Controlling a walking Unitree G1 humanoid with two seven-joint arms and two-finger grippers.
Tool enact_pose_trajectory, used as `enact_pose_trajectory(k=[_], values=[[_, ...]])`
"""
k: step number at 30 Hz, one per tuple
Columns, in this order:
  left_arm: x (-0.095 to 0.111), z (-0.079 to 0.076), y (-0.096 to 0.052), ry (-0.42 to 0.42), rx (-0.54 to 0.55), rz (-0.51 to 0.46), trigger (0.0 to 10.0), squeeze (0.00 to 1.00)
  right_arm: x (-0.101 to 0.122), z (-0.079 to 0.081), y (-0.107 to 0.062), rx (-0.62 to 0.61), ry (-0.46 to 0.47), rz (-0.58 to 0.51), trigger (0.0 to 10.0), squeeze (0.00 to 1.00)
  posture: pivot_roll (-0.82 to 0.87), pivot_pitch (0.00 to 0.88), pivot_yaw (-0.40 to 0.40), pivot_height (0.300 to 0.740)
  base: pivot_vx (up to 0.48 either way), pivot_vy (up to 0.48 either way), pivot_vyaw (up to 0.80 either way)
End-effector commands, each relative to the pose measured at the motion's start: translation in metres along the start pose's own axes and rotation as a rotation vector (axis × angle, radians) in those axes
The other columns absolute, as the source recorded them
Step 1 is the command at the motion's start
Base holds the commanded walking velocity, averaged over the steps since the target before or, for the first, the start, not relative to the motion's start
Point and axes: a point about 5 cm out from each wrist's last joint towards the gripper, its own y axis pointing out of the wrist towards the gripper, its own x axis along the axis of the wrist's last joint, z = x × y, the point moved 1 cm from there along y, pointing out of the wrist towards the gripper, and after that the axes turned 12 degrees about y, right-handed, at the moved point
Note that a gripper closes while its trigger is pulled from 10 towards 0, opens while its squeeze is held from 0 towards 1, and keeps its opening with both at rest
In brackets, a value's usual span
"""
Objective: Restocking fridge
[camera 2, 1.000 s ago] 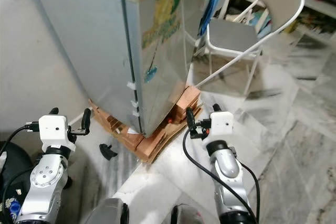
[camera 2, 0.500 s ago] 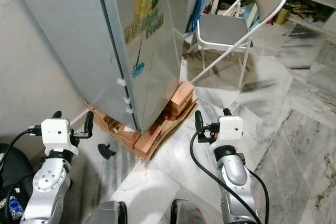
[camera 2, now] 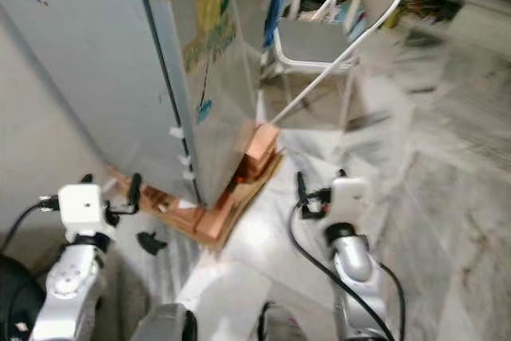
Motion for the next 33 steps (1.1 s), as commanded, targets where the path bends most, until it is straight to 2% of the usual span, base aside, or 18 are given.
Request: enact_pose_trajectory(k=[1, 10, 16, 25, 33], values=[[0.002, -0.004, -0.001, -0.012, -0.011, -0.001, 10.0, 0.0, 0.005, -0.009, -0.002, -0.026, -0.015, -0.006, 10.0, 0.0, 0.09, 0.126, -0.017, 0.74, 0.0, 0.0, 0.0], [0.004, -0.006, 0.0, -0.012, -0.041, -0.008, 10.0, 0.0, 0.006, -0.009, 0.002, -0.028, -0.009, -0.008, 10.0, 0.0, 0.09, 0.131, -0.015, 0.74, 0.0, 0.0, 0.0], [0.01, -0.015, 0.001, -0.053, -0.106, -0.04, 10.0, 0.0, 0.006, -0.008, 0.004, -0.022, -0.013, -0.006, 10.0, 0.0, 0.1, 0.133, -0.019, 0.74, 0.0, 0.0, 0.0], [0.011, -0.019, 0.001, -0.054, -0.127, -0.049, 10.0, 0.0, 0.005, -0.008, 0.005, -0.019, -0.018, 0.003, 10.0, 0.0, 0.09, 0.132, -0.02, 0.74, 0.0, 0.0, -0.8], [0.012, -0.021, 0.0, -0.073, -0.135, -0.059, 10.0, 0.0, 0.005, -0.008, 0.004, -0.009, -0.022, 0.007, 10.0, 0.0, 0.09, 0.134, -0.025, 0.74, 0.301, 0.0, -0.8]])
